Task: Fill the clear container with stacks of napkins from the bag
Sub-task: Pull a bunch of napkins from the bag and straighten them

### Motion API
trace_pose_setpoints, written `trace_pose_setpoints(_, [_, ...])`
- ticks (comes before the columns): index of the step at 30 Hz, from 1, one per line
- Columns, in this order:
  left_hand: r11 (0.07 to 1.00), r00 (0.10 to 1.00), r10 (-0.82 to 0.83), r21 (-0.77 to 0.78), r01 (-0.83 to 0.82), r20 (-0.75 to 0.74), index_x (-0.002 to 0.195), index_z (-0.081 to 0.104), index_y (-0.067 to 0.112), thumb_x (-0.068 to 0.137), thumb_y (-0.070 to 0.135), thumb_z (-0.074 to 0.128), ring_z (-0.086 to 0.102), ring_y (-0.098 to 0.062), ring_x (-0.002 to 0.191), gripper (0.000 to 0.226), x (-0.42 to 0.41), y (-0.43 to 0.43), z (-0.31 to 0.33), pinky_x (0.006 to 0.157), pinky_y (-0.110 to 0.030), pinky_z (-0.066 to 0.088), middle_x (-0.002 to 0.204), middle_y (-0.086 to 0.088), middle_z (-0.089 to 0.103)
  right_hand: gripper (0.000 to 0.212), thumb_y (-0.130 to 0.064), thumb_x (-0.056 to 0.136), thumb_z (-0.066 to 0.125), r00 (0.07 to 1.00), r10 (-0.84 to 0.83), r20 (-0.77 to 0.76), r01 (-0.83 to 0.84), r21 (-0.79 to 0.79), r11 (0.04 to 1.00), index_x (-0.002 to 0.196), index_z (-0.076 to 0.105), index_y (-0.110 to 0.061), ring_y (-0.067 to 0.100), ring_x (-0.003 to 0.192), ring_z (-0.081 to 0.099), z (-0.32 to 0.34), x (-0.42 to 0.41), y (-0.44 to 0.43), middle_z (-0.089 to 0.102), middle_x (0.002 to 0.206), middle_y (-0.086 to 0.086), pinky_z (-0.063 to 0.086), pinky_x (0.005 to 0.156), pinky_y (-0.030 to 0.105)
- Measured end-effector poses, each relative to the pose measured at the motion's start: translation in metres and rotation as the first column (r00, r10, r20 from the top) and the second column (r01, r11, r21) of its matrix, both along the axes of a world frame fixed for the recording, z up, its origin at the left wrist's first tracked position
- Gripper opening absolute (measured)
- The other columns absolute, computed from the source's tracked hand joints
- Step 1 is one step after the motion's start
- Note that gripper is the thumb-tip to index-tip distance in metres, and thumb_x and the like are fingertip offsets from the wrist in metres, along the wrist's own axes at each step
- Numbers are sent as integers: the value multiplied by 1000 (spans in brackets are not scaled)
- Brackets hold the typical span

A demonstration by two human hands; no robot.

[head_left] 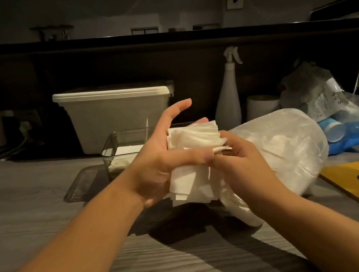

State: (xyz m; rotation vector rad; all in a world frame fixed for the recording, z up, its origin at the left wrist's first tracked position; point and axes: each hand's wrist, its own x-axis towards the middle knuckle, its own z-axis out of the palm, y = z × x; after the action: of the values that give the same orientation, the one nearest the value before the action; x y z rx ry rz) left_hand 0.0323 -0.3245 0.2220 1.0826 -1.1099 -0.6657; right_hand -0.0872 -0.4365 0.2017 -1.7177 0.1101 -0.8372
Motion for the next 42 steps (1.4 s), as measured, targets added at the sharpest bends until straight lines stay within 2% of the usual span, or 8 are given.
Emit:
trace_pose_setpoints(8, [987,894,137,15,-158,426,141,11,67,76,-14,73,26,-9,146,121,-5,4,-2,87,-22,55,160,21,11,45,-9,85,73,999,28,-33,-22,169,985,115,52,-36,11,93,72,-6,0,-3,71,107,-2,59,69,24])
trace_pose_setpoints(11, [979,845,167,20,-205,508,146,10,61,77,-14,72,41,22,119,119,-7,5,1,82,-12,53,155,22,11,51,-9,85,74,999,-17,-50,16,-2,1000,124,51,-33,4,94,69,-5,-3,1,67,111,-6,57,68,19])
trace_pose_setpoints(16, [965,769,186,33,-260,612,146,7,62,73,-16,70,38,-14,139,124,-9,10,14,93,-27,55,158,27,6,70,-3,77,79,998,-67,21,69,-136,988,133,48,-31,-2,100,62,9,-6,10,61,114,-12,55,74,16])
trace_pose_setpoints(20, [964,813,177,68,-256,554,145,11,62,74,-9,77,59,4,110,120,-5,21,14,83,-20,56,159,12,24,52,-6,77,80,995,-94,10,95,-145,985,120,60,-27,1,98,64,18,-8,18,67,105,-11,55,76,16])
trace_pose_setpoints(23, [940,886,255,114,-320,387,141,34,44,76,0,80,70,-13,99,91,3,43,6,76,-31,61,121,1,65,37,-5,83,73,993,-118,-21,118,9,993,111,66,-27,7,100,67,15,-9,24,71,105,-10,59,82,24])
trace_pose_setpoints(28, [874,882,470,127,-469,26,110,64,25,78,1,77,72,-23,98,42,14,73,-27,79,-37,60,101,-6,75,36,2,81,70,995,-34,-97,52,192,980,109,65,-19,22,99,69,-2,3,48,71,104,3,61,78,35])
trace_pose_setpoints(34, [855,863,505,129,-503,12,111,57,25,83,-7,69,66,-24,100,44,14,91,-50,75,-35,58,107,-9,67,37,2,81,66,982,-76,-171,91,81,993,104,60,-26,15,95,66,-18,17,71,67,102,-2,58,71,25])
trace_pose_setpoints(42, [911,916,380,117,-394,126,130,34,34,56,-7,62,51,-30,114,90,-1,81,-55,76,-28,55,133,-8,38,71,12,72,58,971,14,-237,-1,57,998,125,45,-32,8,100,54,-25,6,76,49,115,-9,53,73,19])
